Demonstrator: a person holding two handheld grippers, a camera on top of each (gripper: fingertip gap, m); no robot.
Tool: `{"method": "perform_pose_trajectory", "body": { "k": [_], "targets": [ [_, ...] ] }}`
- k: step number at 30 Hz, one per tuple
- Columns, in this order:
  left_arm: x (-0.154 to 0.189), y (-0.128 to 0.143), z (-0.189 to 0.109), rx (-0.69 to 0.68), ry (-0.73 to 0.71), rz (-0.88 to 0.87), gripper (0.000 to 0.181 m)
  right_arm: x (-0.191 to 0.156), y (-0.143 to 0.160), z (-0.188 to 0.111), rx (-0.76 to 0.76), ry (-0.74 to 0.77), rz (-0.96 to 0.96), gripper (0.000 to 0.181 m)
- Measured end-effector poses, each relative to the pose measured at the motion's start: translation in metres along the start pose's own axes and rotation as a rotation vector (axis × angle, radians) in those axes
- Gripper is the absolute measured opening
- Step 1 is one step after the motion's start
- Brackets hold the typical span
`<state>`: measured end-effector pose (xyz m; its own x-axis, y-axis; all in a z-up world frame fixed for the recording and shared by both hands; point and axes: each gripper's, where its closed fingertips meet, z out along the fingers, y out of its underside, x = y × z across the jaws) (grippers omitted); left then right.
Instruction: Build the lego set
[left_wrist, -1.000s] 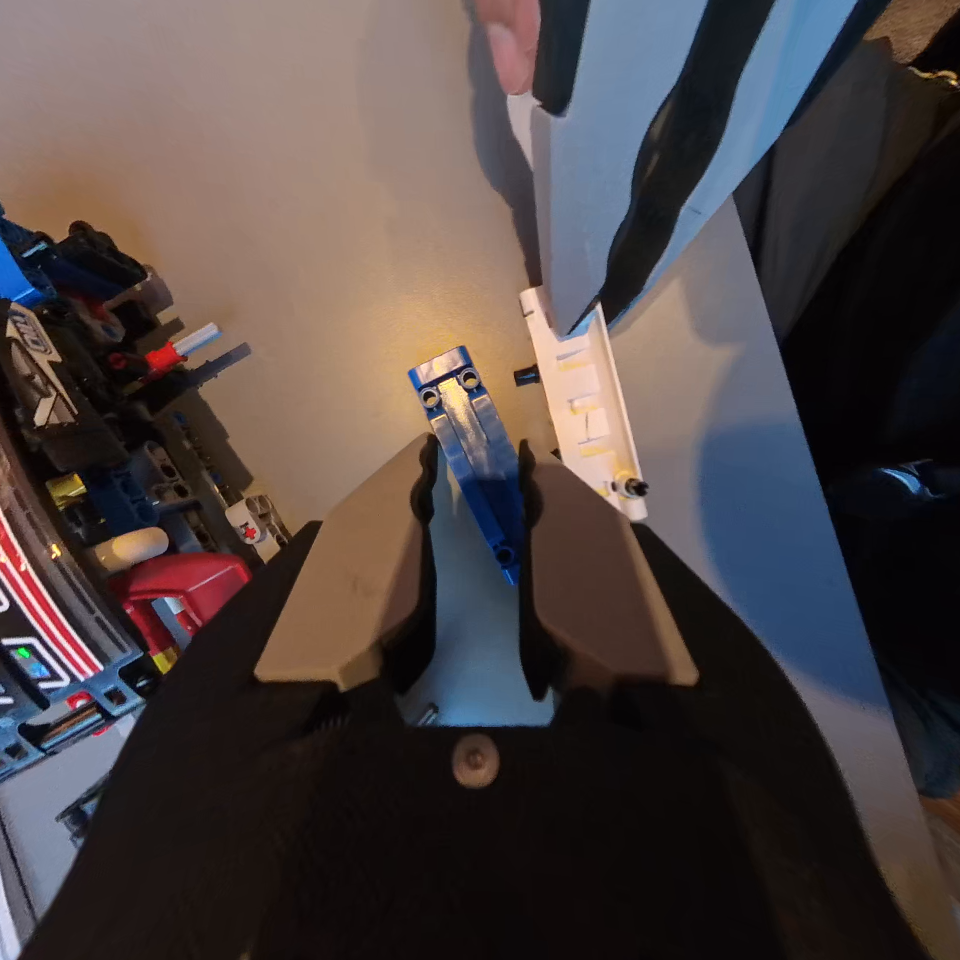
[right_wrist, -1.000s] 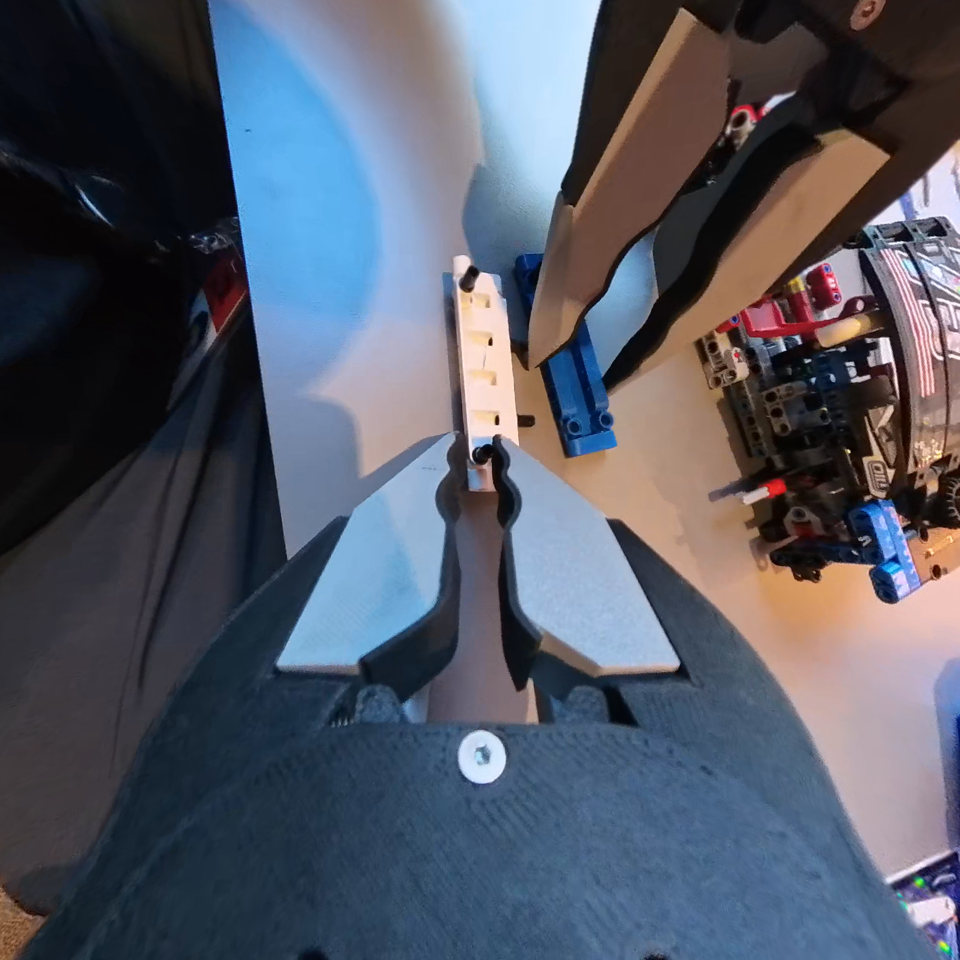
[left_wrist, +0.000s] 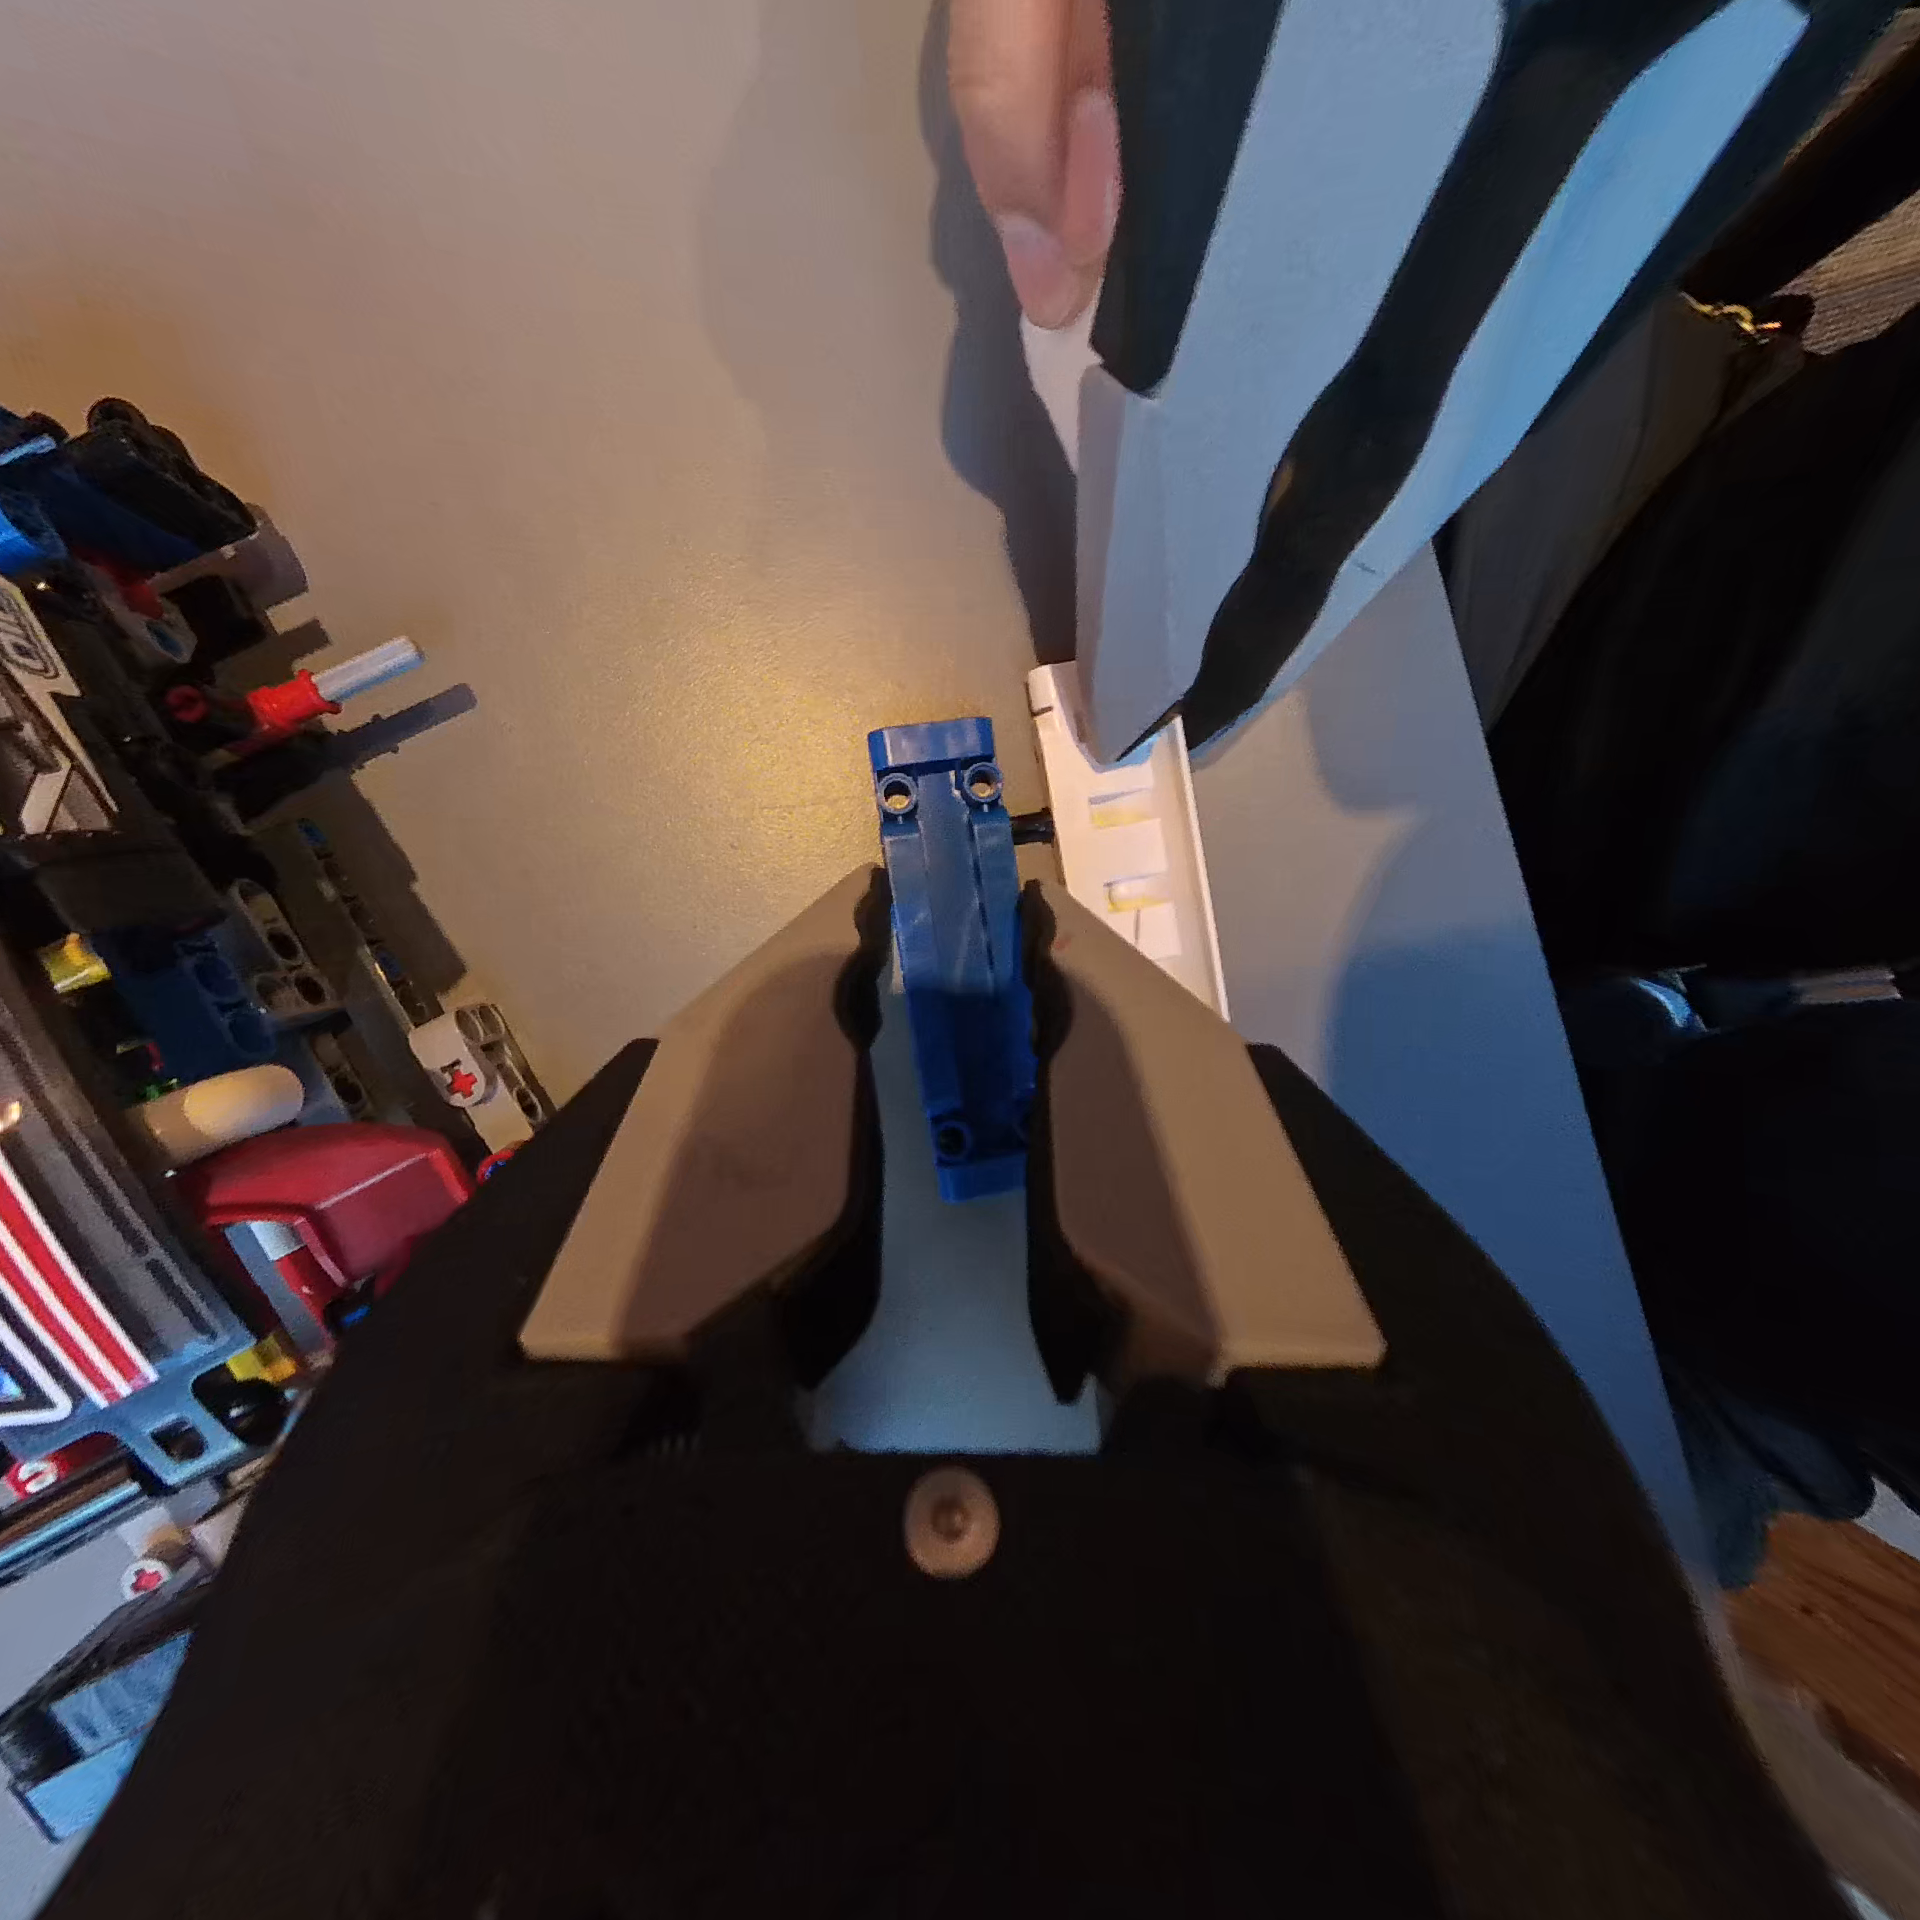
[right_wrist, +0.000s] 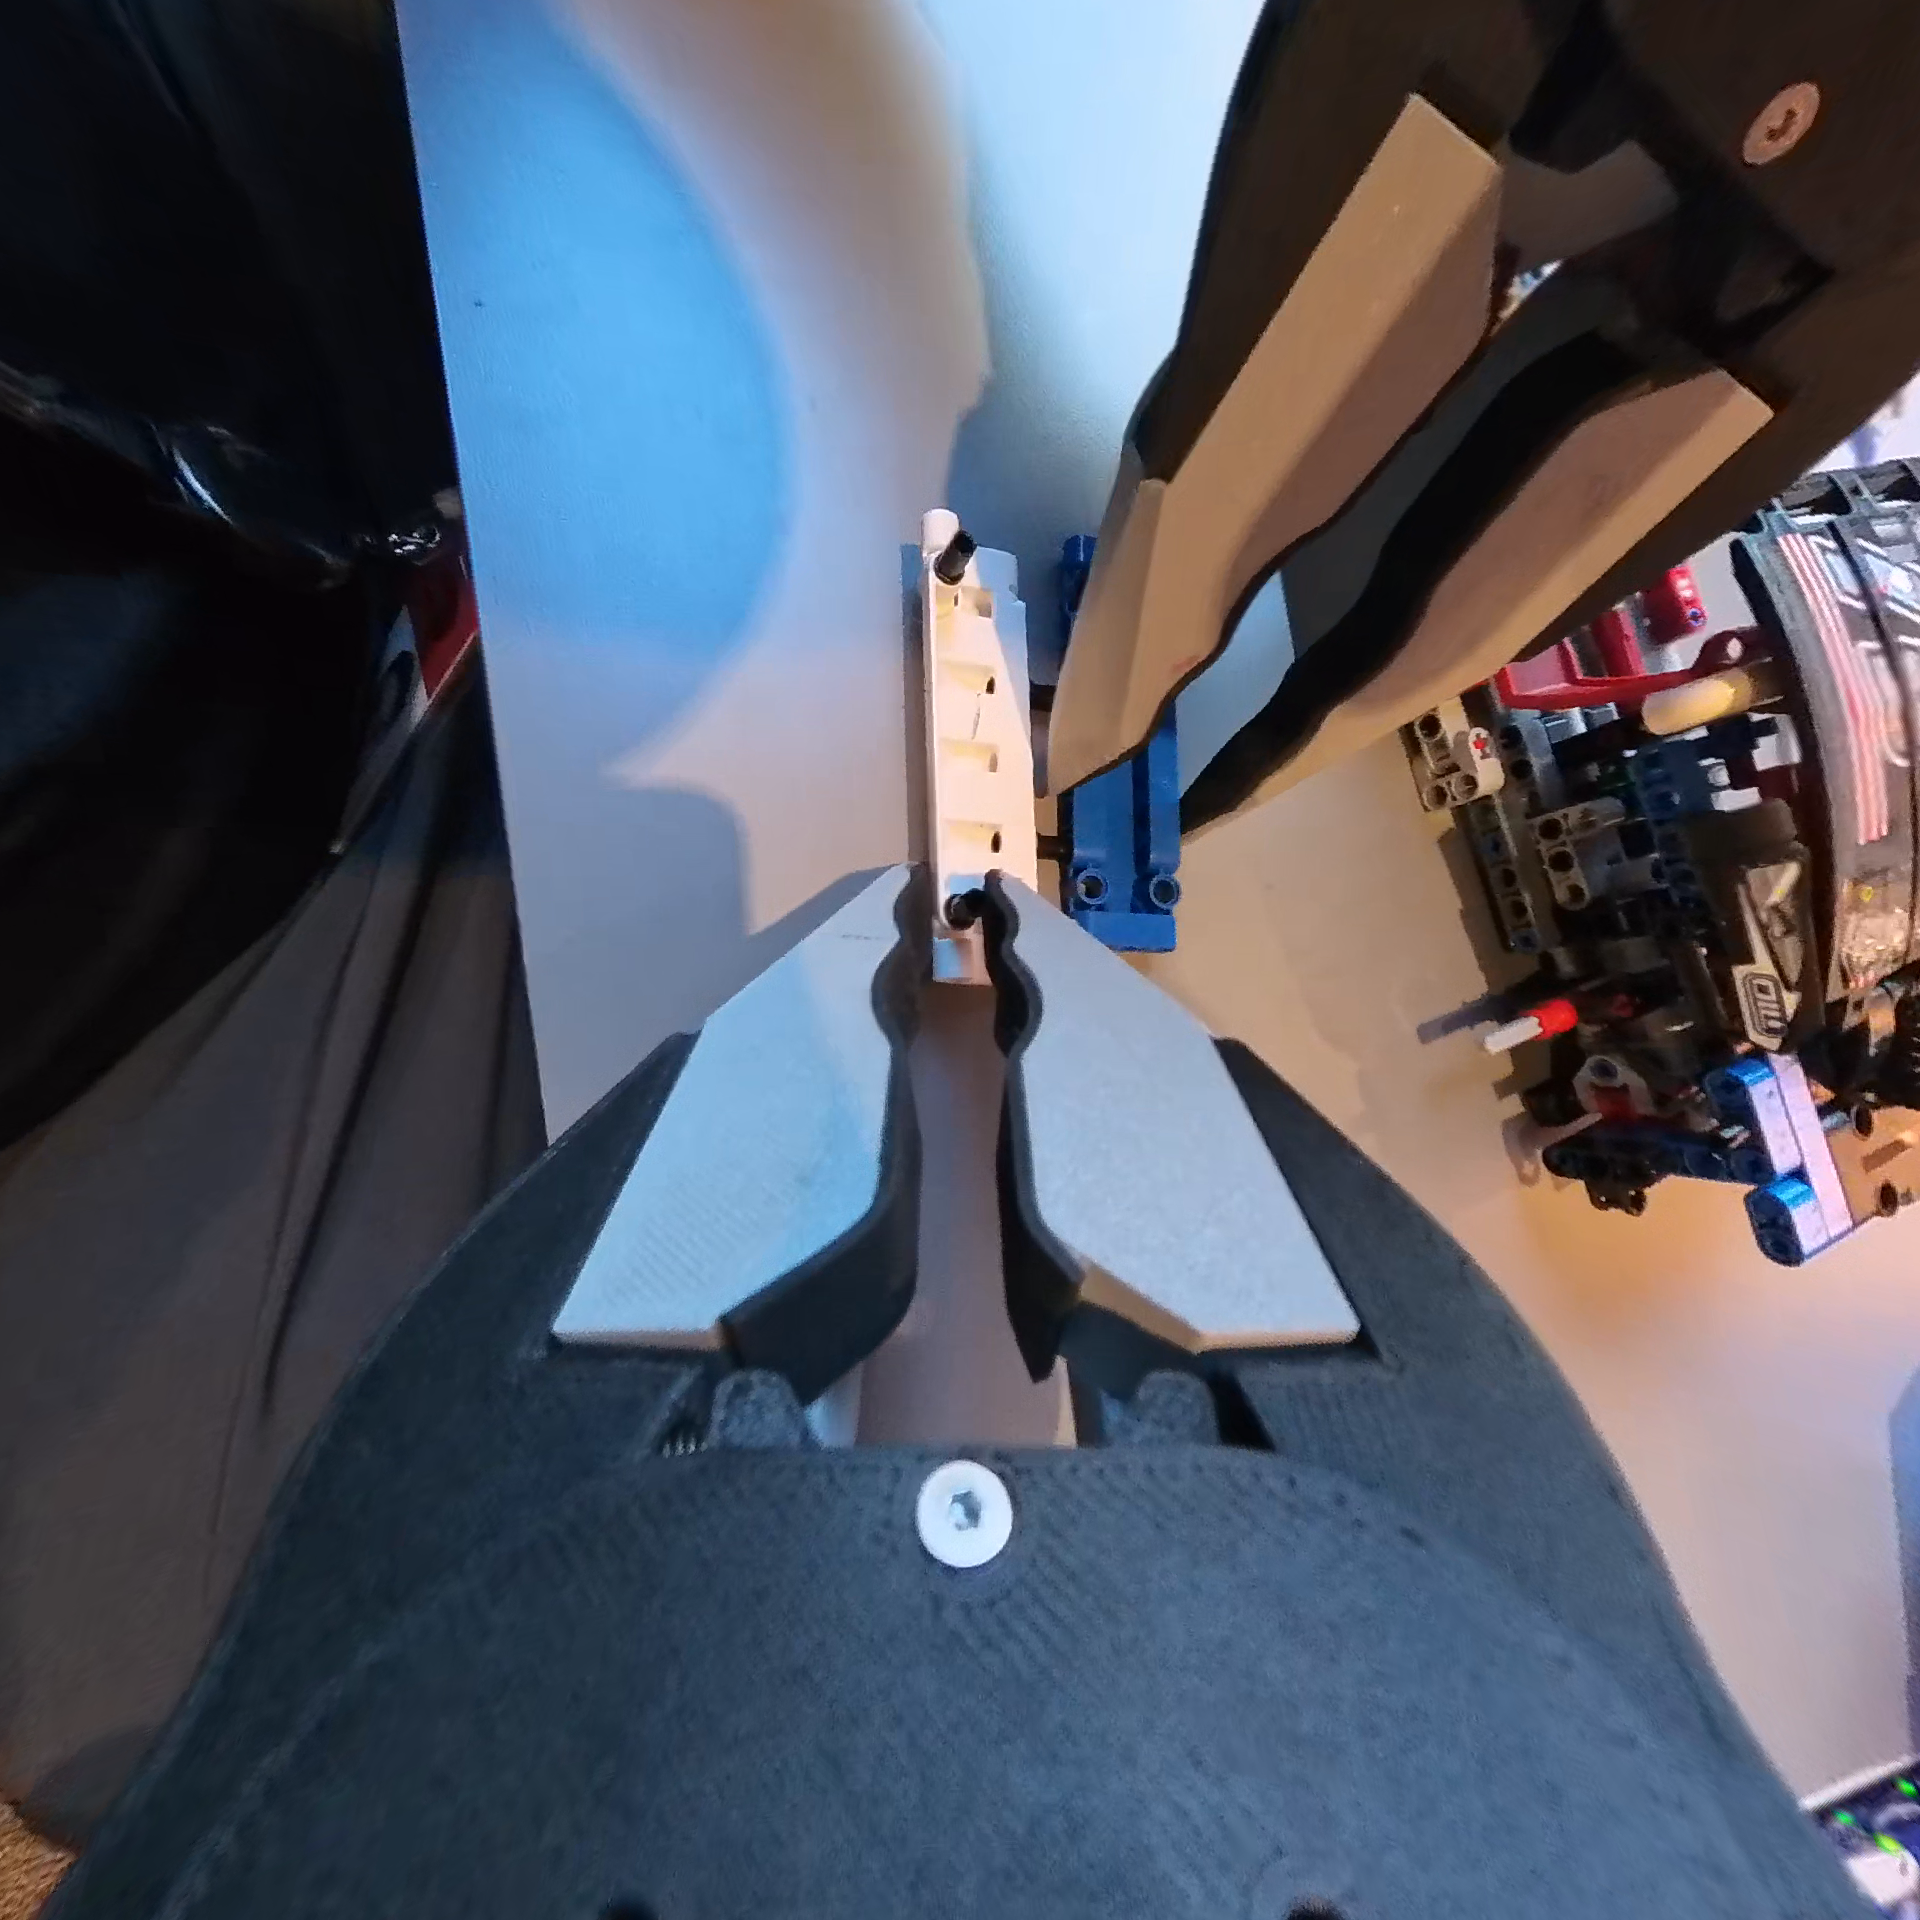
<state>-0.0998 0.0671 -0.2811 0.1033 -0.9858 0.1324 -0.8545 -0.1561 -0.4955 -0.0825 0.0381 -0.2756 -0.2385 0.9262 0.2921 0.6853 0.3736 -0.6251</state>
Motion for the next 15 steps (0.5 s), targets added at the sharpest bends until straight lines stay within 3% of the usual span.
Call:
{"method": "perform_pose_trajectory", "body": {
  "k": [6, 12, 15],
  "targets": [
    [0.0005, -0.0009, 0.0006, 0.029, -0.023, -0.054, 0.023, -0.0003, 0.0014, 0.0001, -0.012, 0.081, 0.017, 0.007],
    [0.0008, -0.001, 0.0007, 0.027, -0.023, -0.041, 0.022, 0.0001, 0.0015, -0.0017, 0.002, 0.029, 0.065, 0.007],
    [-0.003, 0.0006, -0.0007, 0.014, -0.042, -0.089, 0.022, 0.0033, 0.0013, 0.0011, -0.022, 0.075, 0.07, 0.007]
  ]
}}
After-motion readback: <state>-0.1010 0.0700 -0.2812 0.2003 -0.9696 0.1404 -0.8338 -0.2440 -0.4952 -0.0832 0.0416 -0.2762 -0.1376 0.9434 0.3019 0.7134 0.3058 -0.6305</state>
